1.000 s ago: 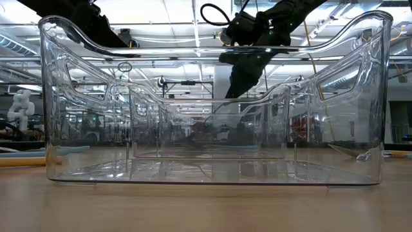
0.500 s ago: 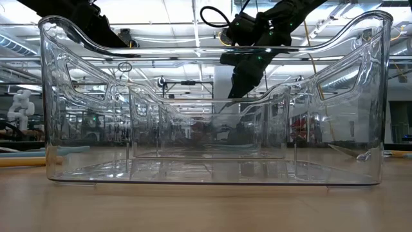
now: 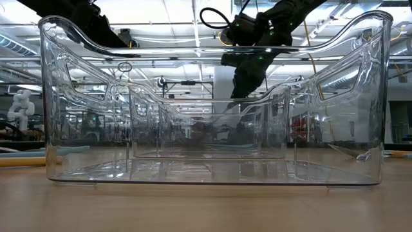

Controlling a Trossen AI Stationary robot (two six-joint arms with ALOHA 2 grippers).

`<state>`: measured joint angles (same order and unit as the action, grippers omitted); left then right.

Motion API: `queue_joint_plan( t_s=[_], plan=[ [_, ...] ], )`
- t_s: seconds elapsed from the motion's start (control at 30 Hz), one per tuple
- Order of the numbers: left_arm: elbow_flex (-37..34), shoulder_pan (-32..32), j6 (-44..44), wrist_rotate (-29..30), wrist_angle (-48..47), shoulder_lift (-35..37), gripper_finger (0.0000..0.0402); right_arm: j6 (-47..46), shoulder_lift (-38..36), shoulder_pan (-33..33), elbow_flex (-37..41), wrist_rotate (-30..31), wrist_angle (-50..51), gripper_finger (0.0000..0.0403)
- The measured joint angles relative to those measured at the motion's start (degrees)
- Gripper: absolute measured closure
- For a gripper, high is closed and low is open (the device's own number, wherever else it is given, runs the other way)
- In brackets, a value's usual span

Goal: Sort silverware by color (type)
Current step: Put the dark blue spoon into the top transparent bin, then put the light blue spoon into the middle transparent bin

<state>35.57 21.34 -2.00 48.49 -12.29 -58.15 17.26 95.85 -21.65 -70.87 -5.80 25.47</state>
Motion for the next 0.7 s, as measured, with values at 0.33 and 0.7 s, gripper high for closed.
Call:
queue_joint_plan(
  t_s=[0.33, 0.7],
  plan=[
    [0.0, 0.0, 0.0, 0.0, 0.0, 0.0, 0.0261, 0.0, 0.0, 0.0, 0.0, 0.1, -1.3, 0.0254],
    [0.0, 0.0, 0.0, 0.0, -0.1, 0.0, 0.0261, -1.5, -4.1, 4.5, 0.0, 0.1, -3.9, 0.0232]
  ],
)
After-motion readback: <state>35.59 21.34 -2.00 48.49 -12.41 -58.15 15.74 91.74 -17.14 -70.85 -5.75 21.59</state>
